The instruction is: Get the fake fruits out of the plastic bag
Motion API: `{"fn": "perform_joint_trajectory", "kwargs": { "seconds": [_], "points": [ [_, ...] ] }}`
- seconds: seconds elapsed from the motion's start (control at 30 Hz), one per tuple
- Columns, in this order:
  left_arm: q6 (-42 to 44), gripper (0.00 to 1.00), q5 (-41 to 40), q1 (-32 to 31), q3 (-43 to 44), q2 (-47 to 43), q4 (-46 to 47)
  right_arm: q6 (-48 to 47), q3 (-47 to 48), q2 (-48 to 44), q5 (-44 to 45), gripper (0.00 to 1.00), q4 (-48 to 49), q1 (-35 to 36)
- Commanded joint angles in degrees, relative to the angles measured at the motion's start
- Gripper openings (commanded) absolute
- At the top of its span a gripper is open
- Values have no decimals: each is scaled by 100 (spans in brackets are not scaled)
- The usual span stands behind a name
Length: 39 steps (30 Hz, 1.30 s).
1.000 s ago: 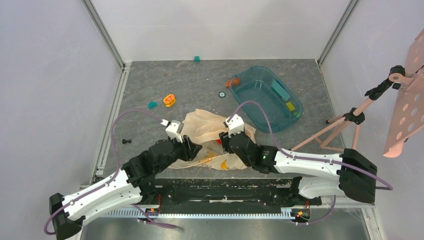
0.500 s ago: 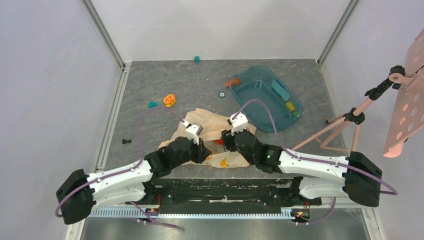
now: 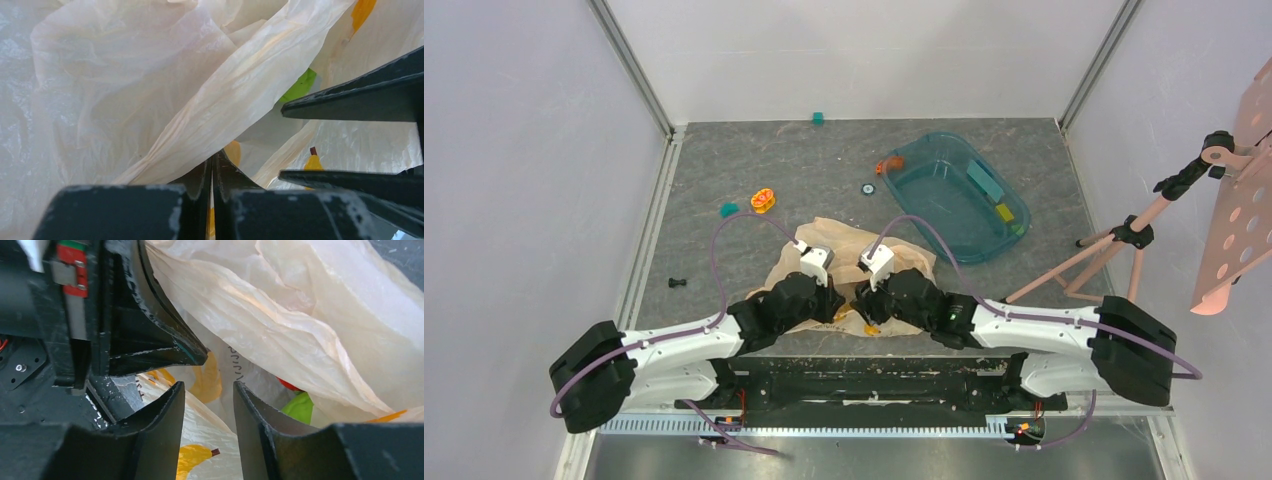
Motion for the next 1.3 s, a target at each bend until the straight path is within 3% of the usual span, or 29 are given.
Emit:
{"fn": "perform_joint_trajectory", "kwargs": {
  "seconds": [0.0,0.17,0.33,0.57,0.93,1.27],
  "points": [
    [229,2,-199,-12,125,-49,375,286,170,287,489,39,222,0],
    [229,2,-88,-15,25,10,524,443,631,941,1069,28,168,-8],
    [229,2,-39,-13,-118,101,689,456,1217,1598,1628,29,-210,-9],
    [165,2,33,-21,-391,355,974,168,1697,1986,1953,48,-528,-93],
    [119,2,18,-26,-564,556,1152,-199,2029,2372,1861,67,-1016,-434],
    [127,2,-99,-25,-627,497,1122,-314,1973,2615,1622,71,-990,-615]
  ]
}}
